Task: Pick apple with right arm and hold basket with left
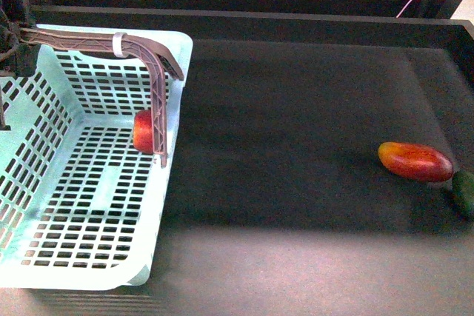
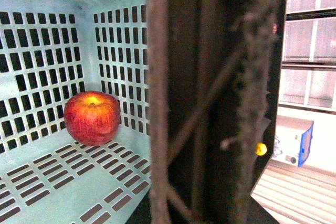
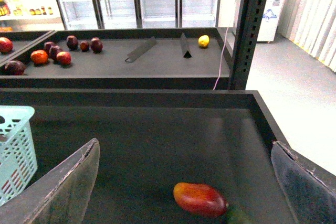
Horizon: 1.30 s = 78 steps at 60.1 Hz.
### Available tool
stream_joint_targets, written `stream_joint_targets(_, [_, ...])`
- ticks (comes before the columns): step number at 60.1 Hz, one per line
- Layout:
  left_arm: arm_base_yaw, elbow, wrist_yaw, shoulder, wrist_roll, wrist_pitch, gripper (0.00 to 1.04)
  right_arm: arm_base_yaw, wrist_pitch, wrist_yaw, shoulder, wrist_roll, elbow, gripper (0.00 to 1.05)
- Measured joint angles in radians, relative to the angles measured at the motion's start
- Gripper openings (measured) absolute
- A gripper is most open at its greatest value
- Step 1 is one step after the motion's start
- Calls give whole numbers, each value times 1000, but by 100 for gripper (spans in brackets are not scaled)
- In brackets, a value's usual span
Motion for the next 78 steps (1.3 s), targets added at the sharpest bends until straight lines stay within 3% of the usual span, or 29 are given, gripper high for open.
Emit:
stream_joint_targets(10, [2, -3, 0, 0, -27, -16, 5, 0, 0, 0, 0, 0, 0, 96])
stream_joint_targets(12, [3, -3, 2, 0, -28, -17, 9, 0, 0, 0, 0, 0, 0, 96])
stream_joint_targets(18, [3, -3, 12, -2, -27, -37, 30, 0, 0, 0, 0, 0, 0, 96])
stream_joint_targets(43, [43, -72, 12, -217, -1, -104, 99, 0, 0, 0, 0, 0, 0, 96])
stream_joint_targets(58, [53, -170, 11, -443, 29, -161, 97, 0, 0, 0, 0, 0, 0, 96])
stream_joint_targets(78, [48, -170, 11, -463, 37, -161, 97, 0, 0, 0, 0, 0, 0, 96])
